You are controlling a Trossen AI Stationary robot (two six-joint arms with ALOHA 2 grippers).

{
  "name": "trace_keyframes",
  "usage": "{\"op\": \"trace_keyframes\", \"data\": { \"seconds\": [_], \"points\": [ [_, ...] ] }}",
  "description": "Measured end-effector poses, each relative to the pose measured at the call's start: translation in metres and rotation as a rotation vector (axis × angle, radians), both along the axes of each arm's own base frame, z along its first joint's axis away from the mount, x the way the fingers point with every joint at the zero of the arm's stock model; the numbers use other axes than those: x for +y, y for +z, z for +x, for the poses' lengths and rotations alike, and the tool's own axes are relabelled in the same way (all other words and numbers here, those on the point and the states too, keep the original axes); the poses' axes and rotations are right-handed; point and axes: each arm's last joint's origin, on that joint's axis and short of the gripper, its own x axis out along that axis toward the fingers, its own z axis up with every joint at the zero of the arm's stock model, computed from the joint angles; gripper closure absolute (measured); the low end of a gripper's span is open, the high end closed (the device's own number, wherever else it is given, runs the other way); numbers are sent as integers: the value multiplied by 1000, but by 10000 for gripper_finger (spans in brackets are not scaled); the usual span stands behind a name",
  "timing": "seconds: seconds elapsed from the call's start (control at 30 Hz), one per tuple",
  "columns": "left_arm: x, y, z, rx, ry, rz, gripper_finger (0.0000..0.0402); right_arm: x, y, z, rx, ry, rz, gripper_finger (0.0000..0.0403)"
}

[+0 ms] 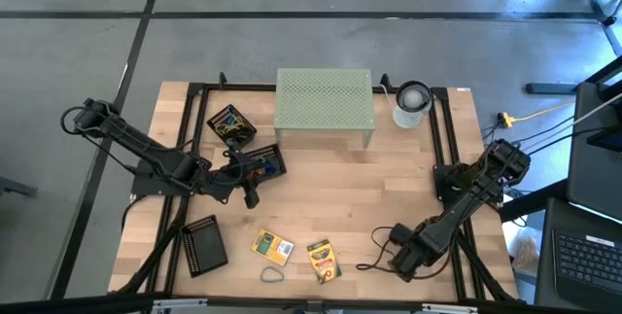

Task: Pick & Place Office Desk Supplies
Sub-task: Put the black rubber band into the top black bin

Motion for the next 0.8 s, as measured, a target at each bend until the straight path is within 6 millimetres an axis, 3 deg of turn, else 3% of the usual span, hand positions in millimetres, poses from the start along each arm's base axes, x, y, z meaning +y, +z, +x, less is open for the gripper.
{"op": "trace_keyframes", "data": {
  "seconds": [0.37, 0.67, 0.8],
  "points": [
    [0, 2, 1, -20, 0, -10, 274, 18, 47, 43, -450, 120, -124, 395],
    [-1, 3, 2, -35, 0, -16, 274, 17, 117, 91, -914, 270, -484, 395],
    [-1, 3, 2, -35, 0, -16, 274, 14, 149, 106, -1038, 313, -632, 396]
  ]
}}
